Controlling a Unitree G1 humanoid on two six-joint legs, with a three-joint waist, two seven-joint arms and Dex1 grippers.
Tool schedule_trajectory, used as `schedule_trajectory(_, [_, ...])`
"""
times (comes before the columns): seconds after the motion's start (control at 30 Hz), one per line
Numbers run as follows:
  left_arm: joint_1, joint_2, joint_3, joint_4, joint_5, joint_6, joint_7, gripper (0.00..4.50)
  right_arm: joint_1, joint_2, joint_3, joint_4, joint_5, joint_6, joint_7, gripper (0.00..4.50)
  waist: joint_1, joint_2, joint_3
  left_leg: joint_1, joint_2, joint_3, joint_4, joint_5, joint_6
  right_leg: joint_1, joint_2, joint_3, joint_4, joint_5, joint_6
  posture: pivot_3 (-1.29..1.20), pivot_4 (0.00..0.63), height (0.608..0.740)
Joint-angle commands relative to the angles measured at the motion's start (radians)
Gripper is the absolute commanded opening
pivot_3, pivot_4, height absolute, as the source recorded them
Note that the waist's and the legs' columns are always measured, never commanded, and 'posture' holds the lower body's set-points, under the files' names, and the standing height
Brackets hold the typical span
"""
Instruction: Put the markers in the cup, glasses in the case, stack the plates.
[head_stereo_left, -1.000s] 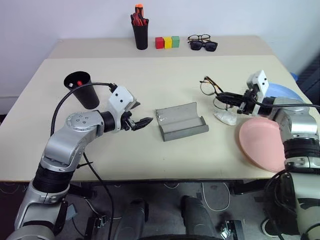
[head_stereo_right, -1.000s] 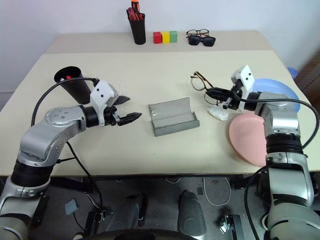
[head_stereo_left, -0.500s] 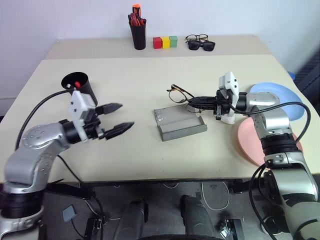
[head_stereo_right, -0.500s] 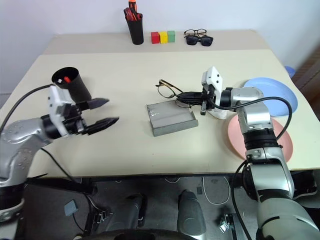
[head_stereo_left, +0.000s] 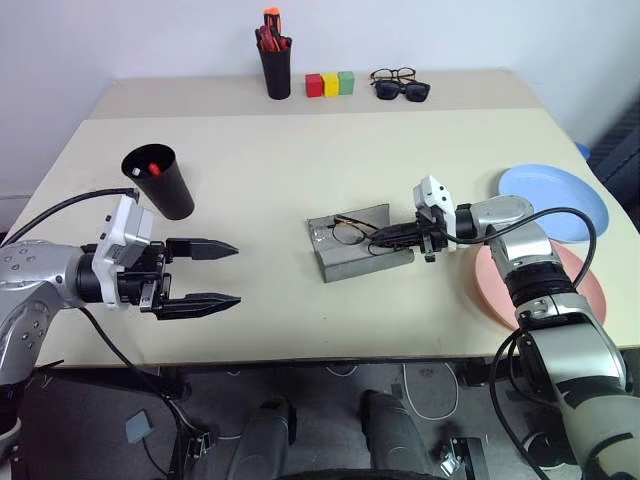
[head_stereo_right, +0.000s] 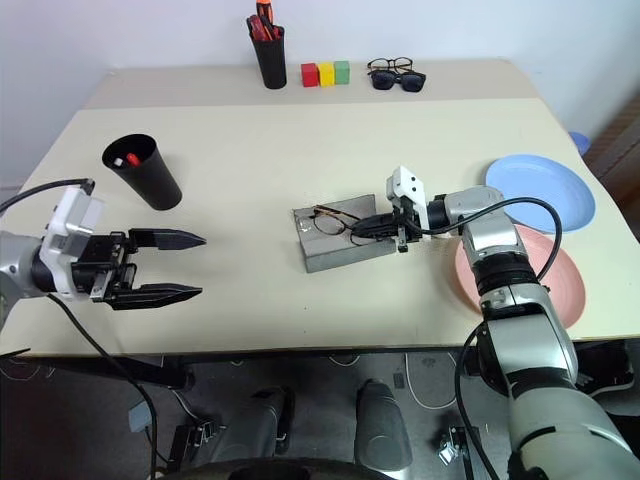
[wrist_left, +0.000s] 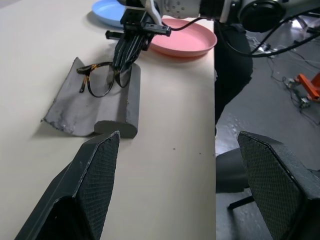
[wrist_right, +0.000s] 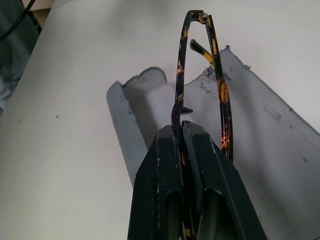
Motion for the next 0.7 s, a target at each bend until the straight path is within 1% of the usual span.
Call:
schedule_trajectory(0.03, [-0.006,0.007,0.004,-0.017,0.006,-0.023,-0.005,3.86,-0.039,-0.010,0.003,0.006,-0.015,-0.025,0.032,0.10,0.000,0.000,0.000,0.000,0.000,0.000,0.000,0.000,0.000,0.000,0.000,0.000,0.000,0.000,0.000,0.00,0.150,0.740])
schedule_trajectory(0.23, [-0.015,-0.015,-0.014,-0.025,0.015,-0.038,0.022,3.86,-0.078,-0.024,0.018,0.040,-0.053,-0.032,0.067,0.10,0.000,0.000,0.000,0.000,0.000,0.000,0.000,0.000,0.000,0.000,0.000,0.000,0.000,0.000,0.000,0.00,0.150,0.740])
schedule_trajectory(0.27, [-0.017,-0.019,-0.017,-0.029,0.014,-0.037,0.030,3.86,-0.081,-0.026,0.019,0.043,-0.055,-0.032,0.070,0.67,0.000,0.000,0.000,0.000,0.000,0.000,0.000,0.000,0.000,0.000,0.000,0.000,0.000,0.000,0.000,0.00,0.150,0.740])
schedule_trajectory(0.3, [-0.019,-0.022,-0.020,-0.035,0.013,-0.035,0.039,3.86,-0.083,-0.027,0.020,0.043,-0.056,-0.030,0.072,0.88,0.001,0.000,0.000,0.000,0.000,0.000,0.000,0.000,0.000,0.000,0.000,0.000,0.000,0.000,0.000,0.00,0.150,0.740])
schedule_trajectory(0.4, [-0.022,-0.028,-0.026,-0.043,0.011,-0.030,0.055,3.86,-0.081,-0.030,0.012,0.032,-0.054,-0.016,0.070,2.22,0.001,0.000,0.000,0.000,0.000,0.000,0.000,0.000,0.000,0.000,0.000,0.000,0.000,0.000,0.000,0.00,0.150,0.740])
schedule_trajectory(0.43, [-0.024,-0.029,-0.028,-0.042,0.011,-0.030,0.059,3.86,-0.078,-0.032,0.010,0.025,-0.051,-0.011,0.072,2.78,0.001,0.000,0.000,0.000,0.000,0.000,0.000,0.000,0.000,0.000,0.000,0.000,0.000,0.000,0.000,0.00,0.150,0.740])
schedule_trajectory(0.53, [-0.051,-0.037,-0.046,-0.025,0.020,-0.033,0.075,3.86,-0.072,-0.038,-0.009,-0.004,-0.036,0.010,0.058,4.19,0.001,0.000,0.000,0.000,0.000,0.000,0.000,0.000,0.000,0.000,0.000,0.000,0.000,0.000,0.000,0.00,0.150,0.740])
schedule_trajectory(0.63, [-0.103,-0.062,-0.077,0.008,0.046,-0.040,0.111,3.86,-0.053,-0.060,-0.040,-0.075,-0.006,0.050,0.044,4.19,0.003,0.000,0.000,0.000,0.000,0.000,0.000,0.000,0.000,0.000,0.000,0.000,0.000,0.000,0.000,0.00,0.150,0.740])
schedule_trajectory(0.7, [-0.142,-0.083,-0.108,0.037,0.078,-0.049,0.130,3.86,-0.014,-0.090,-0.072,-0.163,0.022,0.090,0.027,4.19,0.005,0.000,0.000,0.000,0.000,0.000,0.000,0.000,0.000,0.000,0.000,0.000,0.000,0.000,0.000,0.00,0.150,0.740])
